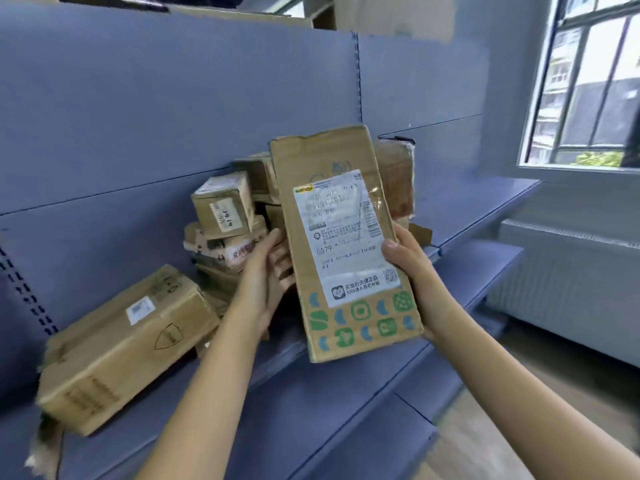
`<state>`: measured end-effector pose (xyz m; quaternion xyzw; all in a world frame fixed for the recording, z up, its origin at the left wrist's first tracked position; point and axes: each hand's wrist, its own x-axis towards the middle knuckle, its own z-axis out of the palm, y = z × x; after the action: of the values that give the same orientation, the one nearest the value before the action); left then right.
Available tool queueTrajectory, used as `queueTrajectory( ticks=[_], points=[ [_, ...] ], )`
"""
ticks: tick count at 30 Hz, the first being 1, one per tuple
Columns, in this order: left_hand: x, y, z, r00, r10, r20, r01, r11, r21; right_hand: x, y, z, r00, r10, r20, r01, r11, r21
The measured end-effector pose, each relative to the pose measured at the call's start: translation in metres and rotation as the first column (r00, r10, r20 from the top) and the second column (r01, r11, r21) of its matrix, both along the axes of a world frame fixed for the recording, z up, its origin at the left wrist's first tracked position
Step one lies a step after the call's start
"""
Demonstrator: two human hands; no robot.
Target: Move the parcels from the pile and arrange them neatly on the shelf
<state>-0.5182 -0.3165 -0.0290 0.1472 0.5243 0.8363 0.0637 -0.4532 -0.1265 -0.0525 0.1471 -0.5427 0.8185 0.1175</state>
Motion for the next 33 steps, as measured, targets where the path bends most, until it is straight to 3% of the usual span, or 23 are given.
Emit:
queueTrajectory(
  ticks=[8,13,20,27,33],
  points=[
    [0.043,0.115,-0.038,0.986,-0.167,0.001,0.161,0.949,-0.27,0.1,0.117,-0.038,0.934,-0.347,0.087,0.35,0.937,-0.021],
    [0.093,0.211,-0.091,0.96,-0.259,0.108,0.28,0.857,-0.433,0.185,0.192,-0.07,0.834,-0.513,0.2,0.526,0.85,-0.014],
    [0.173,0.328,-0.16,0.875,-0.428,0.227,0.483,0.739,-0.469,0.282,0.273,-0.119,0.717,-0.639,0.278,0.665,0.747,0.002],
    [0.185,0.432,-0.163,0.824,-0.533,0.191,0.547,0.662,-0.512,0.289,0.344,-0.141,0.659,-0.667,0.346,0.722,0.691,-0.043],
    [0.137,0.513,-0.175,0.776,-0.6,0.193,0.596,0.6,-0.533,0.24,0.421,-0.15,0.58,-0.735,0.352,0.792,0.609,-0.034]
  ],
)
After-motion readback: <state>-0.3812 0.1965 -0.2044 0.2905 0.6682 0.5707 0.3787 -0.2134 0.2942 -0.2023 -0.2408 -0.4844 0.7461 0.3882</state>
